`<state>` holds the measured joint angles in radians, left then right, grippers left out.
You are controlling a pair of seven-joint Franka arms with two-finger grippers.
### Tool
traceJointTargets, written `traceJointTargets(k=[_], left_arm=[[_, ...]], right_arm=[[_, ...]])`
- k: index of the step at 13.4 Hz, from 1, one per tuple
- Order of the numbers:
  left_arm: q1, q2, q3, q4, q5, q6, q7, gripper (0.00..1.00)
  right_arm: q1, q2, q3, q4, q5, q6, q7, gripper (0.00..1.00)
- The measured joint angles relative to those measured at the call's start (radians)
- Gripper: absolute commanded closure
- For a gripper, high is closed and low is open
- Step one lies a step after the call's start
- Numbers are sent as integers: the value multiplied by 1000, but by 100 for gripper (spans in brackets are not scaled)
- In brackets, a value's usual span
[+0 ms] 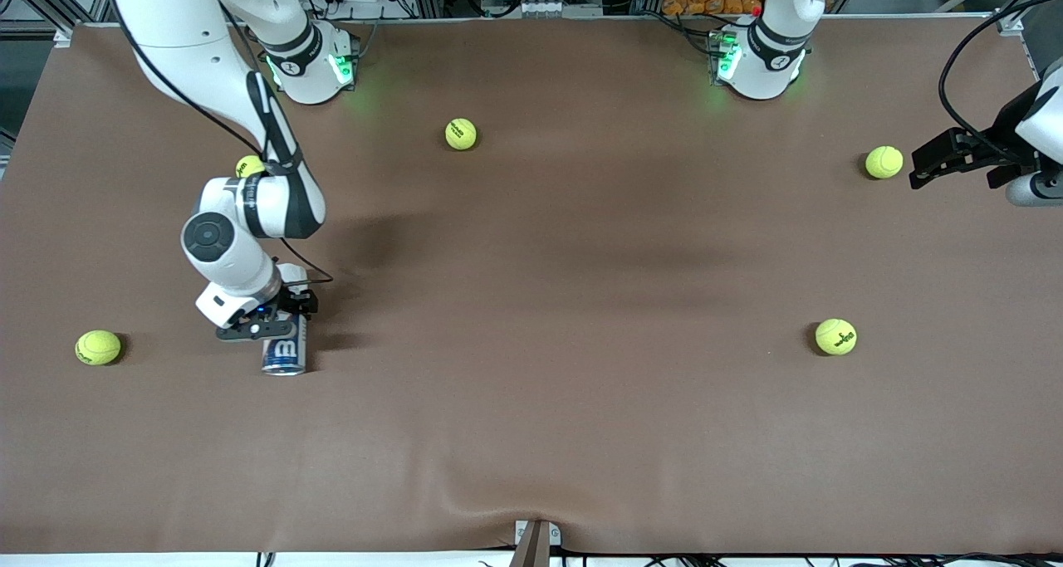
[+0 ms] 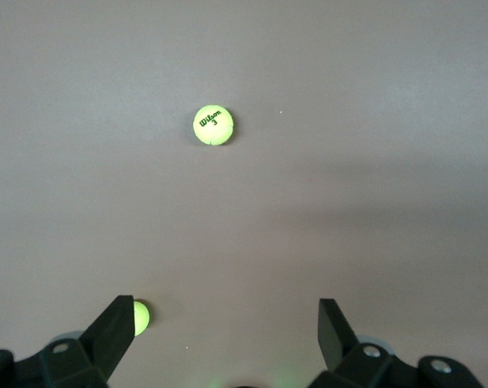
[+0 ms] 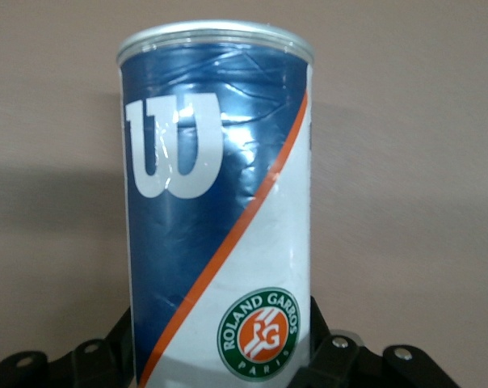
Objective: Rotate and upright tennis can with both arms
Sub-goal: 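Drag the tennis can with the right gripper toward the table middle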
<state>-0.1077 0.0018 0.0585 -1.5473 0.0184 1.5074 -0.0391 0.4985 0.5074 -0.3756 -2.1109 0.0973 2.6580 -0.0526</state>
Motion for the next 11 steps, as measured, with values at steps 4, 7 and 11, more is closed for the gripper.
traceJointTargets(k=[4, 7, 11], left_arm=[[0, 0, 0, 0, 0, 0, 0, 0], [0, 0, 0, 0, 0, 0, 0, 0], [0, 0, 0, 0, 0, 0, 0, 0]], right_arm=[[176, -6, 4, 187, -2, -186, -2, 26], [364, 1, 8, 366, -84, -313, -3, 27], [513, 123, 35, 494, -219, -303, -113, 26]])
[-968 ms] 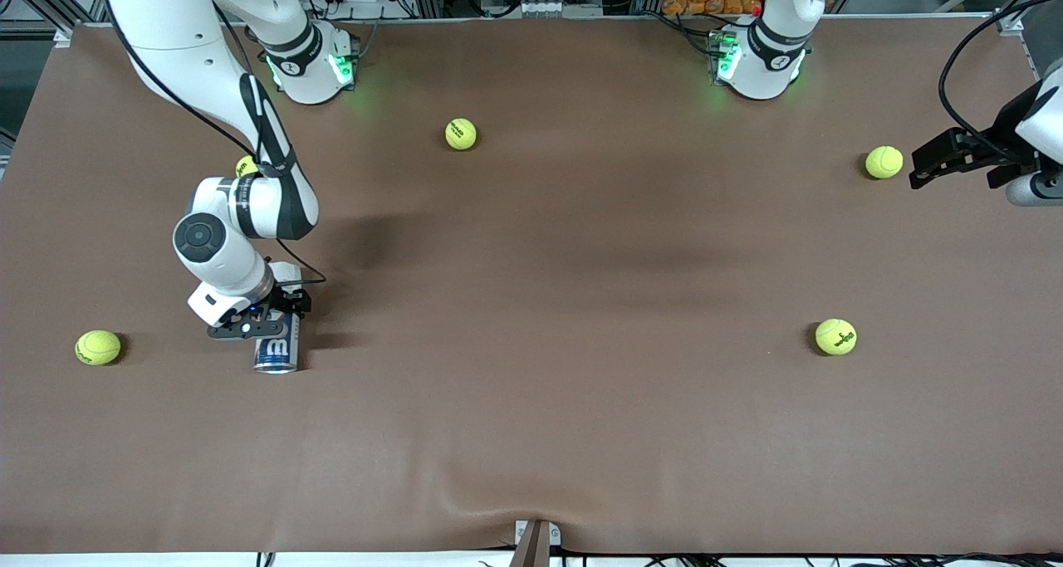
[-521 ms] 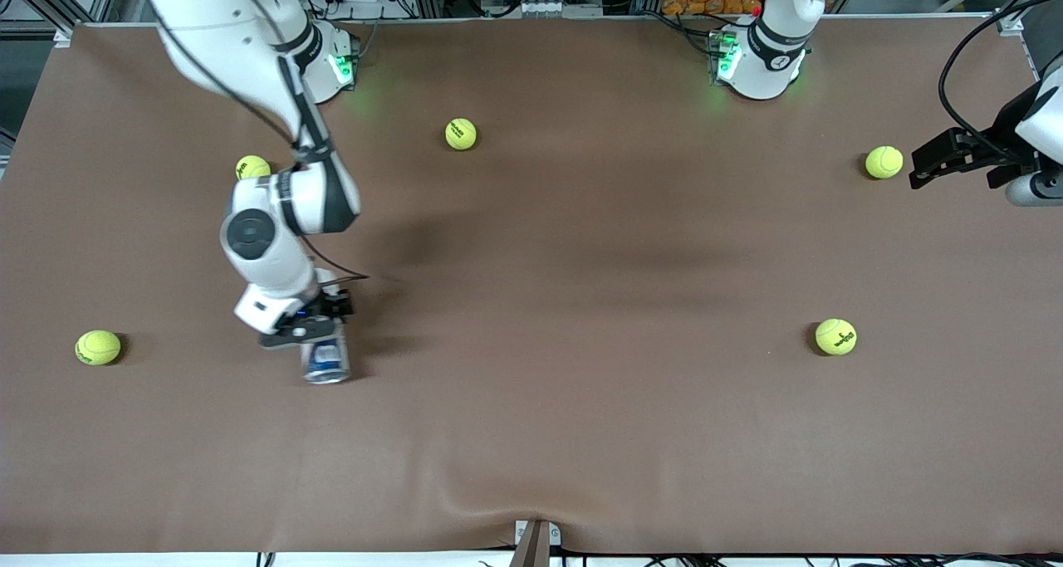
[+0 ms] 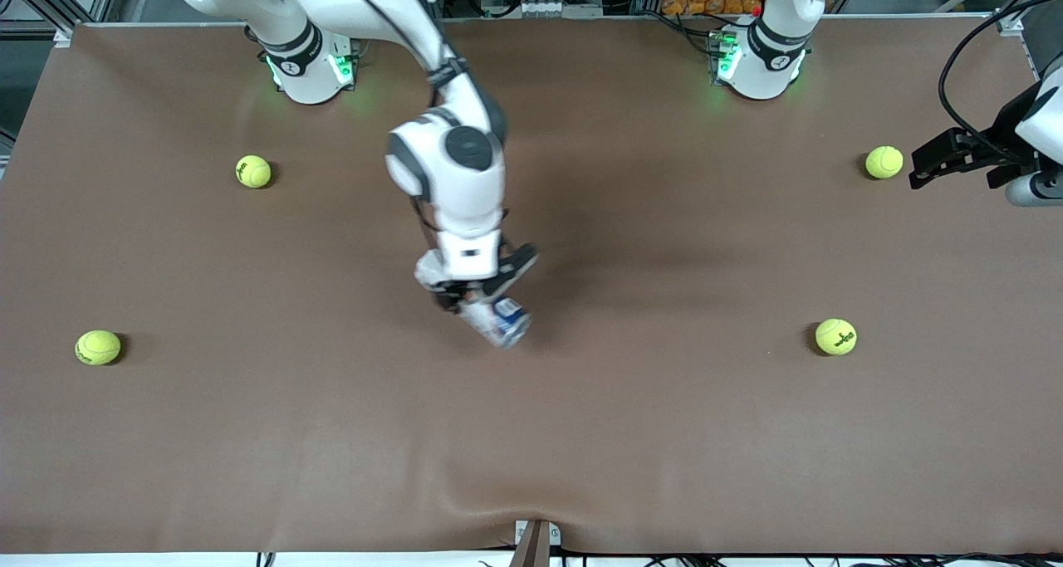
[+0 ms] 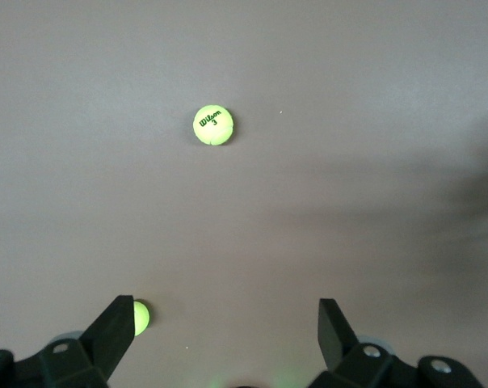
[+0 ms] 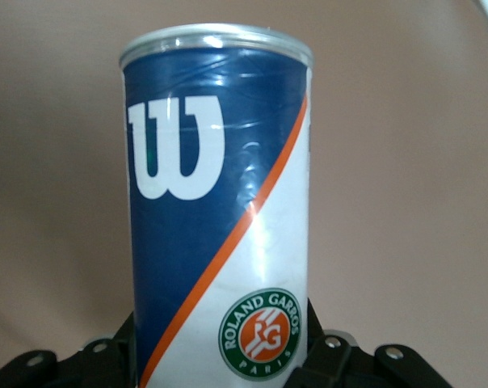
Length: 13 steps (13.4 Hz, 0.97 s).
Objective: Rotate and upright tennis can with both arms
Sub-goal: 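Drag the tennis can with the right gripper toward the table middle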
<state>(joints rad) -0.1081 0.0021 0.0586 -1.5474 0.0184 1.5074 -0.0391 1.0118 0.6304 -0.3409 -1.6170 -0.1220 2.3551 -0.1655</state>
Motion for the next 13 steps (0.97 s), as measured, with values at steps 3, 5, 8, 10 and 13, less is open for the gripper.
traceJointTargets(k=[3, 5, 8, 10, 13], left_arm=[[0, 0, 0, 0, 0, 0, 0, 0], [0, 0, 0, 0, 0, 0, 0, 0], [0, 3, 0, 0, 0, 0, 0, 0], [0, 5, 0, 0, 0, 0, 0, 0], [0, 7, 0, 0, 0, 0, 0, 0]], right_arm=[[56, 124, 45, 115, -7, 63, -160, 26], [96, 184, 66, 146, -10, 152, -243, 25], [167, 240, 70, 159, -13, 221, -257, 0], [172, 246, 67, 162, -13, 244, -257, 0], [175, 239, 66, 185, -13, 248, -257, 0]])
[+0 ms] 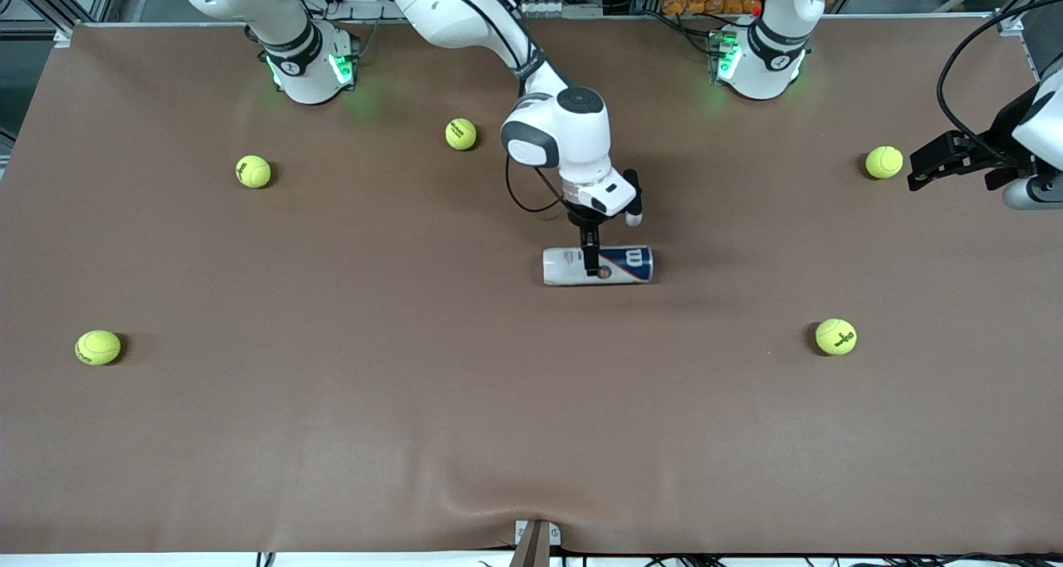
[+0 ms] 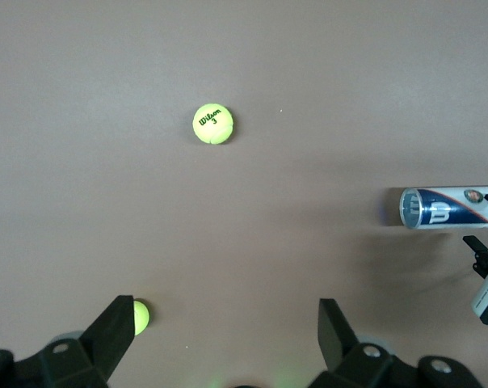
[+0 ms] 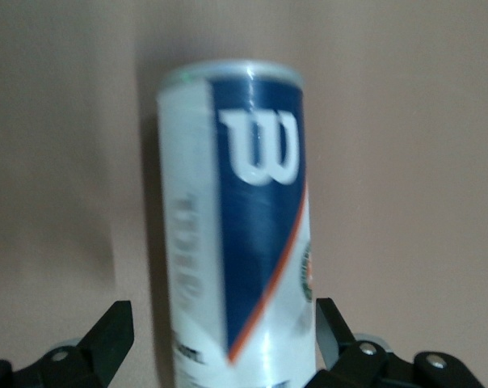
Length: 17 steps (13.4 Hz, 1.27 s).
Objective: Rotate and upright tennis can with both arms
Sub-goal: 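Drag the tennis can with the right gripper toward the table middle, then release the can and lift the right gripper while the left gripper approaches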
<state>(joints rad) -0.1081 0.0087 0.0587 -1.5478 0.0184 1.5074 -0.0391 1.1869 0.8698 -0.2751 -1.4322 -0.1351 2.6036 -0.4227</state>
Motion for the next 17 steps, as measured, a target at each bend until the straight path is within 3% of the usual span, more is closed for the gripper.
traceJointTargets(k=[3, 6, 9, 12, 17], left_arm=[[0, 6, 0, -2, -12, 0, 2, 0], [0, 26, -1, -12, -90, -1, 6, 0], [0, 63, 0, -36, -208, -1, 14, 0], [1, 116, 1, -61, -314, 4, 54, 0], [3, 236, 3, -105, -520, 19, 144, 0]], right_arm=[[27, -64, 0, 26, 1, -115, 0, 0], [4, -229, -24, 42, 8, -392, 3, 0], [-135, -419, -52, 46, 8, -637, -12, 0], [-255, -551, -130, 44, 8, -794, -31, 0], [-418, -636, -202, 48, 10, -914, -31, 0]])
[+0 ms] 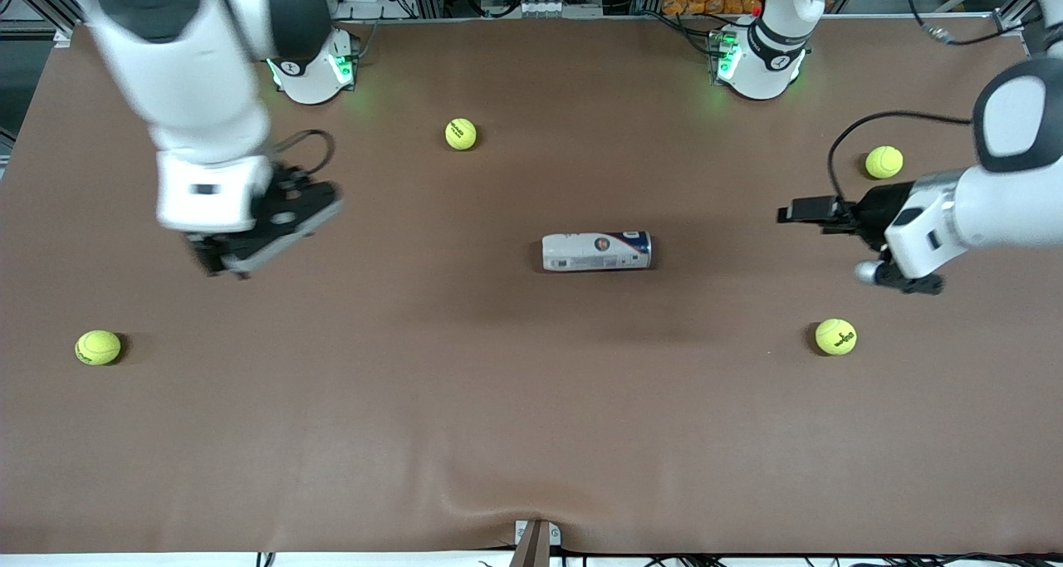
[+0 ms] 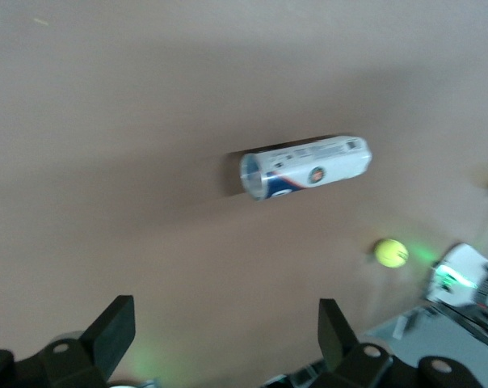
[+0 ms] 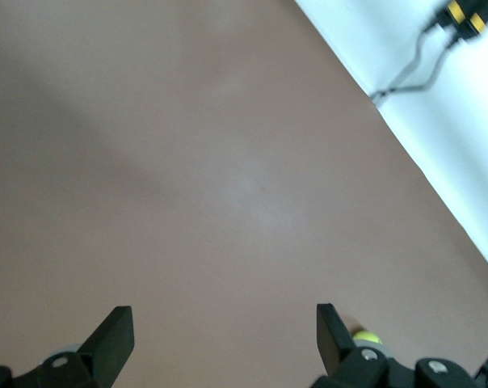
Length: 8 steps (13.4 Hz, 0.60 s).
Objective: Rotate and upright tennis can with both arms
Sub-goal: 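Release the can and lift the right gripper while the left gripper approaches, then move the left gripper to the can's bottom end and grasp it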
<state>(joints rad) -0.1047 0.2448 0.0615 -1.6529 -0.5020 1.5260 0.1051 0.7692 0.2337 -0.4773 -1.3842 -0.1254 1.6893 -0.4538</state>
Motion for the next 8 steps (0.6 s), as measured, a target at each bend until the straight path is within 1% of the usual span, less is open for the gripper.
traceJointTargets(k=[3, 6, 8], left_arm=[[-1, 105, 0, -14, -128, 10, 93, 0], [-1, 201, 0, -40, -277, 17, 166, 0], [-4, 238, -1, -88, -370, 35, 212, 0]], right_arm=[[-109, -44, -5, 4, 11, -26, 68, 0], [-185, -98, -6, 5, 68, -93, 268, 0], [-221, -126, -6, 4, 90, -136, 352, 0]])
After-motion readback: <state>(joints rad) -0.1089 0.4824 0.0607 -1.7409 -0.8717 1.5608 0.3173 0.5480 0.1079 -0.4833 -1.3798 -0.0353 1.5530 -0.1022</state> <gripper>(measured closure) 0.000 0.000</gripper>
